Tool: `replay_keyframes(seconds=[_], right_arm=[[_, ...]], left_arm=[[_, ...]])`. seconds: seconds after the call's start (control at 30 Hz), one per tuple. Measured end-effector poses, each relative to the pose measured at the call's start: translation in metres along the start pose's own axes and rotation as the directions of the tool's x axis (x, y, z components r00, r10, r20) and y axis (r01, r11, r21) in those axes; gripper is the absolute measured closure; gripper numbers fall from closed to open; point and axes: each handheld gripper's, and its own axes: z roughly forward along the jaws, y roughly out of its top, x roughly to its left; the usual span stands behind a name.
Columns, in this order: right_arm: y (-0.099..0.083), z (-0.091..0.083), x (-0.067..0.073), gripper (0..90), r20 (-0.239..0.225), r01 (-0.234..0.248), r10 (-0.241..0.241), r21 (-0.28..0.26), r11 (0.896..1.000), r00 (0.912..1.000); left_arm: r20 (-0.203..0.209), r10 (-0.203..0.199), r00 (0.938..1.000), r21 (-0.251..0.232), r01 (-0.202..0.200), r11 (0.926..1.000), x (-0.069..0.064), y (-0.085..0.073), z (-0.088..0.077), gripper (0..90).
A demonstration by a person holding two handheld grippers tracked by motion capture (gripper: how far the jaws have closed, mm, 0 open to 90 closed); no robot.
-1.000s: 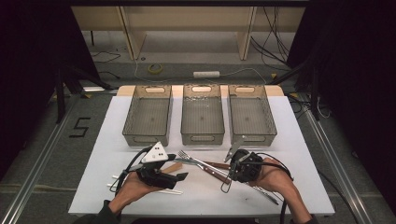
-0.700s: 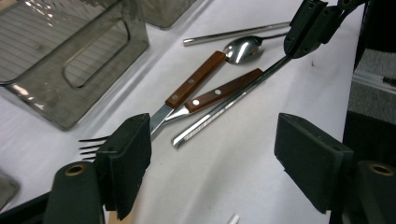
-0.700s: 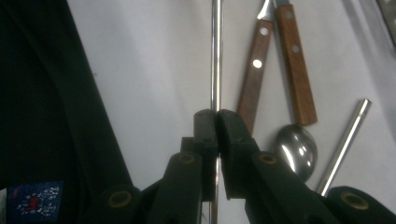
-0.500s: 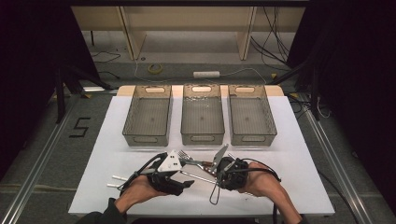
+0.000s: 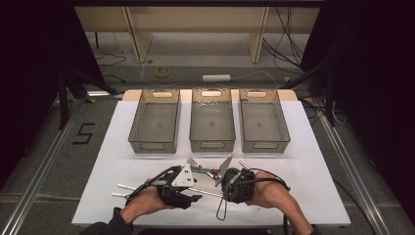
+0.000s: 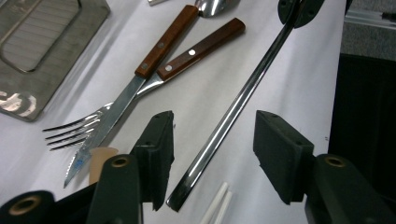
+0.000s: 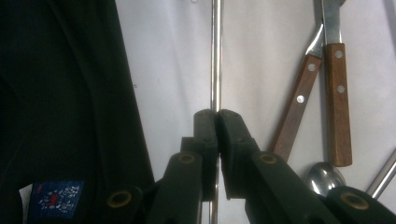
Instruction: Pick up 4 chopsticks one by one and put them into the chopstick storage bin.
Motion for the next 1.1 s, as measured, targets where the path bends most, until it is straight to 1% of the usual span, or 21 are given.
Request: replay_keyframes(seconds=[0.07, 0.17, 0.27, 0.3, 0.33, 0.4, 0.43, 0.53, 0.57, 0.67, 0.73, 0.8, 0.83, 0.87, 0.9, 0.93, 0.97, 1.03, 1.07, 1.1], right_arm=[[0.001, 0.0, 0.001, 86.7, 0.0, 0.007, -0.007, -0.002, 1.0, 1.0], [0.001, -0.001, 0.002, 86.6, -0.005, 0.02, -0.02, -0.005, 1.0, 0.9998], [0.002, -0.001, 0.003, 86.6, -0.012, 0.03, -0.03, -0.002, 1.0, 0.9995], [0.002, -0.001, 0.003, 86.6, -0.014, 0.025, -0.025, -0.002, 1.0, 0.9996], [0.002, -0.001, 0.003, 86.6, -0.016, 0.034, -0.034, -0.004, 0.999, 0.9993], [0.002, -0.001, 0.004, 86.6, -0.017, 0.038, -0.038, -0.006, 0.999, 0.9991], [0.003, -0.001, 0.005, 86.6, -0.021, 0.029, -0.029, -0.009, 1.0, 0.9994], [0.003, -0.001, 0.006, 86.6, -0.026, 0.035, -0.035, -0.009, 0.999, 0.999], [0.003, -0.001, 0.006, 86.6, -0.026, 0.039, -0.04, -0.009, 0.999, 0.9989], [0.002, -0.001, 0.006, 86.6, -0.035, 0.06, -0.06, -0.012, 0.998, 0.9976], [0.001, -0.001, 0.007, 86.5, -0.046, 0.07, -0.071, -0.01, 0.997, 0.9965], [0.001, -0.001, 0.007, 86.4, -0.057, 0.095, -0.095, -0.01, 0.995, 0.9938], [0.0, -0.001, 0.007, 86.3, -0.059, 0.094, -0.095, -0.007, 0.996, 0.9937], [0.0, 0.0, 0.007, 86.3, -0.057, 0.102, -0.103, -0.016, 0.995, 0.993], [-0.001, 0.0, 0.007, 86.2, -0.063, 0.1, -0.101, -0.018, 0.995, 0.9929], [-0.001, -0.001, 0.007, 85.9, -0.065, 0.1, -0.101, -0.021, 0.995, 0.9928], [-0.002, -0.001, 0.006, 85.4, -0.065, 0.101, -0.103, -0.027, 0.995, 0.9926], [-0.003, -0.003, 0.004, 83.5, -0.056, 0.077, -0.08, -0.046, 0.996, 0.9952], [-0.004, -0.004, 0.002, 83.2, -0.06, 0.062, -0.065, -0.052, 0.997, 0.9961], [-0.004, -0.006, 0.001, 82.5, -0.055, 0.052, -0.055, -0.062, 0.997, 0.997]], left_arm=[[0.005, 0.024, 0.9997, 0.009, -0.024, 0.9997, -0.002, -0.001, 0.001, 51.0], [0.011, 0.054, 0.9985, 0.025, -0.054, 0.9982, -0.004, -0.001, 0.002, 52.8], [0.018, 0.066, 0.9976, 0.029, -0.067, 0.9973, -0.005, -0.001, 0.003, 56.2], [0.02, 0.069, 0.9974, 0.031, -0.069, 0.9971, -0.006, -0.001, 0.004, 57.4], [0.022, 0.08, 0.9966, 0.039, -0.08, 0.996, -0.006, -0.001, 0.004, 58.4], [0.027, 0.088, 0.9958, 0.043, -0.089, 0.9951, -0.007, -0.001, 0.004, 60.8], [0.025, 0.091, 0.9955, 0.041, -0.092, 0.9949, -0.007, -0.001, 0.004, 61.9], [0.03, 0.094, 0.9951, 0.037, -0.095, 0.9948, -0.008, -0.001, 0.004, 65.4], [0.038, 0.099, 0.9943, 0.037, -0.101, 0.9942, -0.008, -0.001, 0.004, 66.7], [0.066, 0.12, 0.9905, 0.05, -0.124, 0.991, -0.009, -0.001, 0.004, 71.7], [0.087, 0.146, 0.9855, 0.055, -0.151, 0.987, -0.012, -0.002, 0.005, 74.4], [0.105, 0.155, 0.9823, 0.062, -0.162, 0.9848, -0.014, -0.001, 0.005, 76.3], [0.111, 0.161, 0.9806, 0.065, -0.169, 0.9834, -0.014, -0.001, 0.005, 77.2], [0.122, 0.163, 0.9791, 0.063, -0.172, 0.9832, -0.014, -0.001, 0.005, 77.8], [0.13, 0.167, 0.9773, 0.064, -0.177, 0.9821, -0.015, -0.001, 0.004, 78.6], [0.13, 0.167, 0.9773, 0.064, -0.177, 0.9821, -0.015, -0.001, 0.004, 79.4], [0.151, 0.176, 0.9727, 0.066, -0.188, 0.9799, -0.015, -0.001, 0.004, 80.4], [0.179, 0.171, 0.969, 0.067, -0.185, 0.9804, -0.016, -0.002, 0.005, 82.8], [0.179, 0.171, 0.969, 0.067, -0.185, 0.9804, -0.016, -0.002, 0.005, 83.1], [0.173, 0.158, 0.972, 0.071, -0.173, 0.9824, -0.015, -0.002, 0.005, 83.2]])
